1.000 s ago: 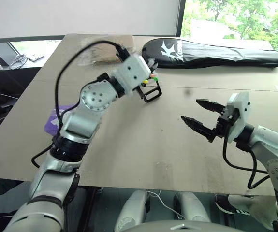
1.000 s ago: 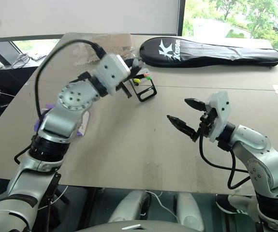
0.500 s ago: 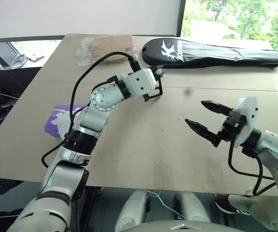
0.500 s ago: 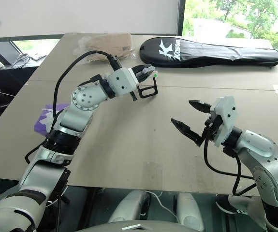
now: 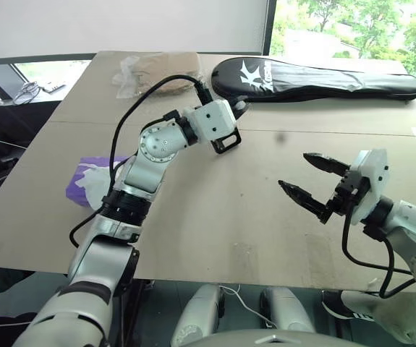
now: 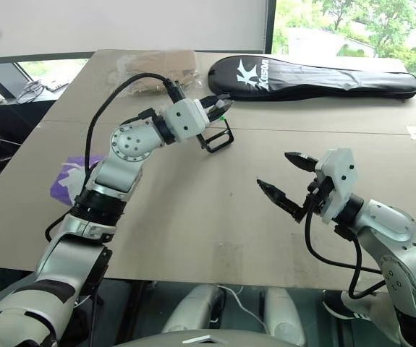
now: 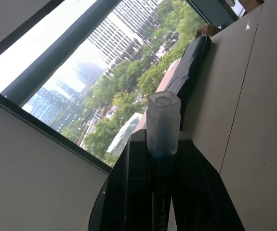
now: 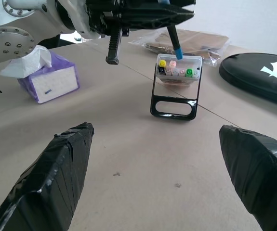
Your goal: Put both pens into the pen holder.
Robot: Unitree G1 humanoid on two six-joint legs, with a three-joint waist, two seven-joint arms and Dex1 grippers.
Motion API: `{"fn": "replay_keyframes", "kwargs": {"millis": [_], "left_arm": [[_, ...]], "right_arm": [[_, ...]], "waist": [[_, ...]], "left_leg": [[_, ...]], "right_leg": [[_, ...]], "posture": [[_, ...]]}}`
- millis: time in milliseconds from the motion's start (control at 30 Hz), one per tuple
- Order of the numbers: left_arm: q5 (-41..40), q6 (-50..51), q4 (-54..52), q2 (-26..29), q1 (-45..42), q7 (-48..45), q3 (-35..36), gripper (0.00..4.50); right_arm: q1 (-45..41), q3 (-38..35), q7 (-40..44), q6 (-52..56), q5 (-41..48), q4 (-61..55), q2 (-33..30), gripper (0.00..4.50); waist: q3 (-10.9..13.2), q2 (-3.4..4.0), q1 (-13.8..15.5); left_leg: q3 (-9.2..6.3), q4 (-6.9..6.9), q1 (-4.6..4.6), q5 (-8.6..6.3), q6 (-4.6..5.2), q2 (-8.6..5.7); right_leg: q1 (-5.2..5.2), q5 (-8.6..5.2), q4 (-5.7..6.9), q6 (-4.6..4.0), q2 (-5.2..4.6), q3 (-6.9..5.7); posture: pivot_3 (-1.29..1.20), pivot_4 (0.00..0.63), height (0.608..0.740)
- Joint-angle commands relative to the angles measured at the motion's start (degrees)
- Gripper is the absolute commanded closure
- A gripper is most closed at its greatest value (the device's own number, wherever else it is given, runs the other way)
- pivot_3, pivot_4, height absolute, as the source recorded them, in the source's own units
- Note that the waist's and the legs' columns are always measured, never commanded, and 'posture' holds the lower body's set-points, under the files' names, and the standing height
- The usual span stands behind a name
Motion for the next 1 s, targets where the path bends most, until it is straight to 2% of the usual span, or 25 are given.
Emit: {"fn": "replay_keyframes", "kwargs": {"millis": [33, 133, 167, 333, 367, 400, 567, 700, 867, 1000], "left_arm": [[3.9, -4.4, 6.0, 0.6, -2.4, 1.4, 0.2, 4.50], [5.4, -8.1, 10.9, 0.6, -3.5, 2.2, 0.4, 4.50], [5.5, -9.5, 12.0, 0.6, -3.8, 2.1, 0.6, 3.50], [5.3, -11.4, 13.0, 0.5, -3.7, 2.3, 1.8, 1.32], [3.5, -10.8, 11.7, 0.3, -3.0, 0.9, 2.3, 0.76], [-0.1, -8.0, 8.9, -0.4, -1.7, -1.3, 3.3, 0.38], [-21.9, 22.0, -15.1, -1.8, 8.0, -6.3, 9.2, 0.38], [-32.3, 44.1, -33.8, 2.6, 22.4, -2.9, 13.0, 0.38], [-39.5, 57.0, -47.2, 5.4, 35.8, 2.1, 18.4, 0.38], [-41.1, 60.0, -55.2, 5.6, 48.3, 5.6, 23.0, 0.38]], "right_arm": [[-0.8, -0.4, 0.2, -1.4, -0.1, -1.2, -0.5, 0.06], [-0.8, -0.3, 0.1, -1.5, -0.3, -1.1, -0.4, 0.06], [-0.8, -0.3, 0.1, -1.5, -0.4, -1.2, -0.3, 0.00], [0.1, -0.7, -0.3, -1.4, -0.3, -1.9, -0.2, 0.00], [0.3, -0.7, -0.4, -1.4, -0.4, -1.9, -0.2, 0.00], [0.5, -0.7, -0.5, -1.4, -0.5, -1.9, -0.2, 0.00], [2.5, -0.8, 0.3, -2.2, -2.2, -1.9, -1.3, 0.00], [6.6, -3.7, 2.2, -3.6, -2.9, -0.6, -2.9, 0.00], [13.1, -7.8, 6.0, -6.4, -4.8, 1.3, -5.9, 0.00], [18.7, -11.6, 8.3, -8.2, -5.5, 2.9, -6.9, 0.00]], "waist": [[0.0, 0.00, 0.0], [0.0, -0.01, 0.0], [0.0, -0.01, 0.0], [0.0, -0.01, 0.0], [0.0, -0.01, 0.0], [0.0, -0.01, 0.0], [0.0, 0.01, -0.4], [-0.1, 0.09, -1.5], [-0.1, 0.11, -1.0], [-0.1, 0.10, -0.2]], "left_leg": [[0.00, 0.00, 0.00, 0.00, 0.00, 0.00], [0.00, 0.01, 0.00, 0.00, 0.00, -0.01], [0.00, 0.01, -0.01, 0.00, 0.00, -0.01], [0.00, 0.02, -0.01, 0.00, 0.00, -0.01], [0.00, 0.02, -0.01, 0.00, 0.00, -0.01], [0.00, 0.02, -0.01, 0.00, 0.00, -0.01], [-0.02, 0.02, -0.03, 0.00, 0.00, 0.01], [-0.08, 0.01, 0.02, 0.00, 0.00, 0.05], [-0.10, 0.05, 0.09, -0.01, 0.02, 0.07], [-0.08, 0.02, 0.40, -0.10, 0.16, 0.06]], "right_leg": [[0.00, 0.00, 0.00, 0.00, 0.00, 0.00], [0.00, 0.00, 0.00, 0.00, 0.00, -0.01], [0.00, 0.00, 0.00, 0.00, 0.00, -0.01], [-0.01, 0.00, 0.01, 0.00, -0.01, 0.00], [-0.01, 0.00, 0.01, 0.00, -0.01, 0.00], [-0.01, 0.00, 0.01, 0.00, -0.01, 0.00], [-0.02, 0.00, 0.01, 0.00, -0.02, 0.03], [0.01, 0.00, 0.04, 0.00, -0.01, 0.17], [0.14, 0.00, 0.06, 0.00, 0.00, 0.13], [0.50, 0.00, -0.08, 0.00, -0.03, 0.16]], "posture": [[0.00, 0.150, 0.740], [0.00, 0.150, 0.740], [0.00, 0.150, 0.740], [0.00, 0.150, 0.740], [0.00, 0.150, 0.740], [0.00, 0.150, 0.740], [0.00, 0.150, 0.740], [0.00, 0.150, 0.740], [0.00, 0.150, 0.740], [0.00, 0.150, 0.740]]}}
